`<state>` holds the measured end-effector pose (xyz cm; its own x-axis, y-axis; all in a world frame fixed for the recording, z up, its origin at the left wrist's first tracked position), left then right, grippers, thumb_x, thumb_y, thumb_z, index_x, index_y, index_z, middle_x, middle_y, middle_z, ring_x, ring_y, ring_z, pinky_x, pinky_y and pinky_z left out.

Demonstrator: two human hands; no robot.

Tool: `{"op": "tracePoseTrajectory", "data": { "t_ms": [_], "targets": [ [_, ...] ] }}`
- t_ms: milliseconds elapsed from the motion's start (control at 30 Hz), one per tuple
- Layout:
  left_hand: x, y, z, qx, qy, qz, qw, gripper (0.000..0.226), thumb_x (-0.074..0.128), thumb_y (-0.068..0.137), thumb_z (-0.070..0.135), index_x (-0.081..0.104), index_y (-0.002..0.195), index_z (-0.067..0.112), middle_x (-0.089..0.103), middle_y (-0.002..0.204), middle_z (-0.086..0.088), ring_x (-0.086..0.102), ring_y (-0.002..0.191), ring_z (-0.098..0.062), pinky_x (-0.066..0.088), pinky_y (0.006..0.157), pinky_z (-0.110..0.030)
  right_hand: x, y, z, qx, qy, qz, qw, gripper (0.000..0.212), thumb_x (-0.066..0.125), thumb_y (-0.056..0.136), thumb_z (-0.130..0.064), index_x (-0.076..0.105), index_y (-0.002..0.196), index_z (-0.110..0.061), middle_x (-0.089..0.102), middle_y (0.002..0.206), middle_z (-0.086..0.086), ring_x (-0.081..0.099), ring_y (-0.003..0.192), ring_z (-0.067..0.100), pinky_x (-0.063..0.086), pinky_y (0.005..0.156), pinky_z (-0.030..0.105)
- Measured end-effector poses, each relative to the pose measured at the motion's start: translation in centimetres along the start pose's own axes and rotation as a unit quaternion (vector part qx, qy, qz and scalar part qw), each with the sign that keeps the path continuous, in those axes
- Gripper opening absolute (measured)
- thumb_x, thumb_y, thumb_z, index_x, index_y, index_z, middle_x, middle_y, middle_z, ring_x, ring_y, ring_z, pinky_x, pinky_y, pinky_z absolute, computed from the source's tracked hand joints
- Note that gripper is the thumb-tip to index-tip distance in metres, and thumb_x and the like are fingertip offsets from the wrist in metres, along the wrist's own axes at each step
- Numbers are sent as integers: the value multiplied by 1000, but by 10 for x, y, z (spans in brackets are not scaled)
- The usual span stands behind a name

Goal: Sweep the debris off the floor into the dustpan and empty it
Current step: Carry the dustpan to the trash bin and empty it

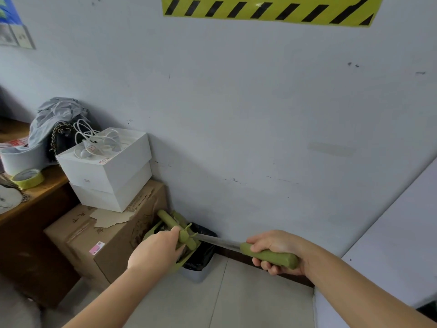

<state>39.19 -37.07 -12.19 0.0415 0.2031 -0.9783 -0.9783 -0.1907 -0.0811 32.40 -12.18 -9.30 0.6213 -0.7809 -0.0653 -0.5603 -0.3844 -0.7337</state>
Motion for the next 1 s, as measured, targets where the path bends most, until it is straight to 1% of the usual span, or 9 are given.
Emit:
{"op": "tracePoseTrajectory", "data": {
  "t_ms": [67, 167, 267, 367, 533, 667, 733, 867, 1000],
  "targets": [
    [2, 3, 9, 7, 15, 2, 1000, 24, 41, 98, 40, 51, 107, 21, 60, 84, 3, 58, 73, -20, 44, 57, -28, -7, 0, 2, -1, 3, 1, 1000, 19, 45, 97, -7, 55, 94, -22, 54, 76, 12, 45, 46, 9, 35, 37, 16],
    [4, 7, 17, 20, 38, 3, 999, 23, 40, 98, 40, 50, 104, 20, 48, 73, 7, 50, 66, -18, 30, 44, -23, -14, 2, 3, 1, 8, 5, 1000, 18, 45, 96, -6, 54, 101, -20, 54, 77, 13, 46, 46, 10, 36, 37, 16],
    [2, 14, 22, 26, 49, 5, 998, 19, 40, 98, 39, 46, 98, 21, 42, 65, 8, 44, 56, -13, 24, 41, -21, -19, 4, 3, -4, 11, 8, 1000, 21, 45, 96, -5, 51, 110, -19, 53, 77, 14, 46, 45, 10, 35, 36, 17],
    [-3, 23, 22, 27, 51, 1, 998, 17, 41, 98, 38, 40, 90, 23, 44, 65, 5, 46, 57, -15, 23, 41, -22, -19, 8, -1, -8, 13, 17, 1000, 24, 45, 96, -5, 49, 114, -21, 54, 77, 14, 46, 44, 10, 36, 36, 17],
    [-6, 34, 19, 34, 53, -10, 998, 18, 41, 98, 36, 37, 87, 22, 41, 63, 7, 44, 56, -15, 26, 42, -23, -8, 18, -1, -7, 30, 25, 999, 25, 46, 95, -4, 50, 115, -18, 54, 78, 16, 47, 44, 11, 36, 35, 18],
    [-11, 41, 14, 33, 46, -12, 998, 19, 43, 98, 36, 37, 87, 22, 42, 64, 7, 50, 63, -19, 29, 42, -24, 0, 27, -4, -10, 42, 17, 999, 17, 46, 95, -4, 55, 103, -16, 54, 78, 16, 47, 45, 11, 36, 36, 18],
    [-12, 43, 15, 32, 48, -16, 998, 19, 44, 98, 38, 38, 88, 22, 45, 67, 6, 52, 65, -21, 31, 43, -24, -1, 30, -3, -11, 44, 16, 999, 18, 45, 95, -4, 56, 102, -16, 54, 77, 15, 47, 46, 12, 36, 36, 18],
    [-11, 46, 20, 29, 47, -25, 998, 17, 45, 97, 40, 41, 92, 24, 52, 75, 6, 56, 71, -20, 42, 53, -28, -7, 36, 1, -13, 40, 8, 999, 19, 45, 95, -5, 56, 100, -20, 55, 73, 14, 47, 45, 12, 36, 35, 17],
    [-9, 50, 36, 21, 62, -34, 997, 17, 47, 97, 39, 46, 99, 23, 54, 75, 7, 59, 70, -18, 52, 59, -30, -23, 39, 8, -22, 38, 11, 999, 28, 45, 95, -5, 50, 119, -18, 53, 70, 13, 46, 44, 12, 34, 35, 17]
  ]
}}
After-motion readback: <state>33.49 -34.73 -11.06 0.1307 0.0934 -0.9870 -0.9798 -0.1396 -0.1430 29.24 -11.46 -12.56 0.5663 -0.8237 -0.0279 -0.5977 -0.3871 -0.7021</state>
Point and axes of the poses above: each hand's wrist, its own y-axis towards the middle knuckle, its own x-axis out of the palm, z = x × y, the point moved 2 cm from there along y, towards the middle knuckle
